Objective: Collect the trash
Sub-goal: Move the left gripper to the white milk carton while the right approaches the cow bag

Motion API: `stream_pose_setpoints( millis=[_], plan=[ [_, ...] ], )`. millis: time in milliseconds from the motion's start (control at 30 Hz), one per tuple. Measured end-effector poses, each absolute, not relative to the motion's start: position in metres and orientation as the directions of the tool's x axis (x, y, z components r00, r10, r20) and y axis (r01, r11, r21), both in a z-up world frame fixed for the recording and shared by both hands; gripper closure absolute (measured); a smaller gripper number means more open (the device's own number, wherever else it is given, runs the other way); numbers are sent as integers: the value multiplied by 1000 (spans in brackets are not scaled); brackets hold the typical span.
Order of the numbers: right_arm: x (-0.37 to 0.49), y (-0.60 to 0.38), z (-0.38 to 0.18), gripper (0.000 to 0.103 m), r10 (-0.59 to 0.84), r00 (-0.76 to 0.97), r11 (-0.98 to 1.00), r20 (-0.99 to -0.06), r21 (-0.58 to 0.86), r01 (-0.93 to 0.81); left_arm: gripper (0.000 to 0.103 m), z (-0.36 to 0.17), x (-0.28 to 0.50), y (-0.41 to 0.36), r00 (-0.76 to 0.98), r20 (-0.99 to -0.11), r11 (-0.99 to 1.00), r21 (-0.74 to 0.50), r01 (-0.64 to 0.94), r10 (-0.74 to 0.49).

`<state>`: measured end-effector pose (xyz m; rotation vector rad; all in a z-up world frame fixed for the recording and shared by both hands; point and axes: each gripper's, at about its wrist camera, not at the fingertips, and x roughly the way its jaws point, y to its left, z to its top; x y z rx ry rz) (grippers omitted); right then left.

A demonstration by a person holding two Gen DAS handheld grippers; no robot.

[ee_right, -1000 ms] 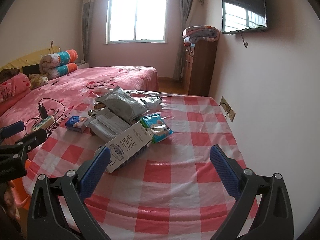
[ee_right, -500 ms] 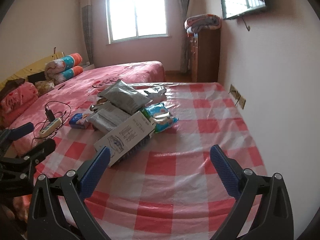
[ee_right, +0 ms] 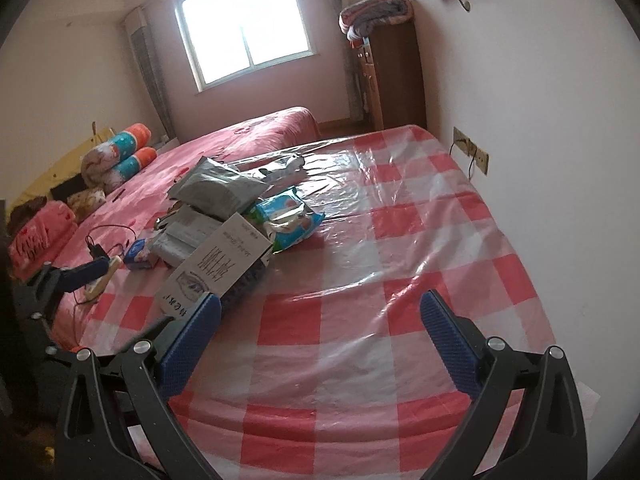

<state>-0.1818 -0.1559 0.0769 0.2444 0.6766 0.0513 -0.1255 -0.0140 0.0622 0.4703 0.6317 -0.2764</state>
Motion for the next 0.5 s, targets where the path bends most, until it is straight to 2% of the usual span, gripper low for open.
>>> stream_pose_setpoints(
  millis=[200, 267, 333, 400, 500],
  plan=[
    [-166, -175, 70, 4, 144, 770, 961, -622, 274, 41, 6, 45, -99, -35, 780, -625, 823, 428, 372, -28],
    [-159, -181, 68, 5, 154, 763, 956, -628, 290, 46, 24, 40, -90, -38, 780, -626, 817, 448, 363, -3],
    [-151, -186, 67, 5, 153, 760, 955, -632, 294, 51, 29, 35, -78, -39, 767, -641, 822, 446, 353, 18],
    [-144, -190, 65, 5, 161, 755, 952, -635, 302, 51, 30, 34, -73, -38, 759, -651, 831, 424, 359, 4],
    [-132, -193, 64, 6, 179, 748, 949, -639, 314, 41, 37, 34, -70, -40, 751, -660, 836, 404, 373, -16]
  ],
)
